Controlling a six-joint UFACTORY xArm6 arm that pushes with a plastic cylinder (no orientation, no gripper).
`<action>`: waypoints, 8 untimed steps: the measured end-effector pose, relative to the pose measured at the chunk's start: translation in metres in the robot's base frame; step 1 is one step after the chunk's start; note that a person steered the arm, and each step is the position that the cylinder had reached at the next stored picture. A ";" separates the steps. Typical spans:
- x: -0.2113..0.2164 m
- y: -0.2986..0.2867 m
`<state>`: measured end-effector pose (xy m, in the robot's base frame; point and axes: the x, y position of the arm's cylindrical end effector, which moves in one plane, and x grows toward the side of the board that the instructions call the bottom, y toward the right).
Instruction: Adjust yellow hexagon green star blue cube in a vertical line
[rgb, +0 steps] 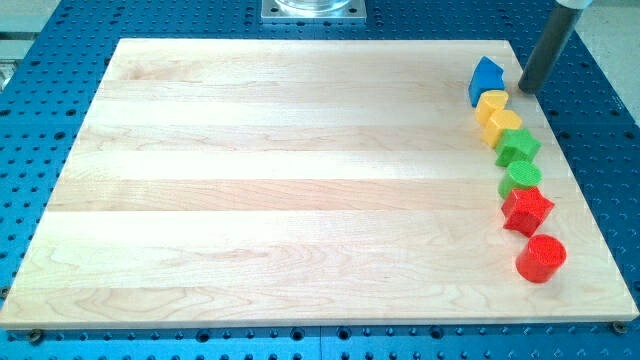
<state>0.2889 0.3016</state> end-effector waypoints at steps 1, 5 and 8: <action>-0.009 0.000; 0.025 0.000; 0.103 -0.003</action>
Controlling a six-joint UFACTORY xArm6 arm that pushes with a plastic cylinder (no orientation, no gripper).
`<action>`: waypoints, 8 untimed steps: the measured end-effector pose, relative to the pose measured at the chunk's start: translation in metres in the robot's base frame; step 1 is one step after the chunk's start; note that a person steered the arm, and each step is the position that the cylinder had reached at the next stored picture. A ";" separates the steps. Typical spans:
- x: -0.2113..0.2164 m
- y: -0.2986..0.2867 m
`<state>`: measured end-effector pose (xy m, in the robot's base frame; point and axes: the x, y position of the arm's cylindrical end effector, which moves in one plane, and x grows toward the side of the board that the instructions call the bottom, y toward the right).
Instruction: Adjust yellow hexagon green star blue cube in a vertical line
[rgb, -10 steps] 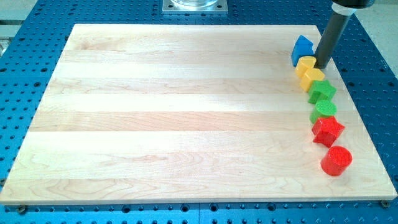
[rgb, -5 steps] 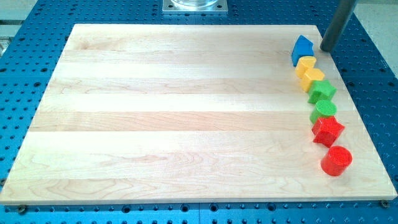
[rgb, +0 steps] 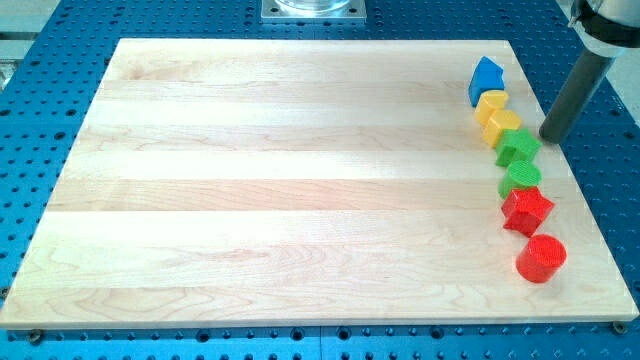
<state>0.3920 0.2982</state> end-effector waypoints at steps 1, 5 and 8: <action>0.000 0.000; 0.015 -0.026; 0.018 -0.033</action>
<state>0.4097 0.2649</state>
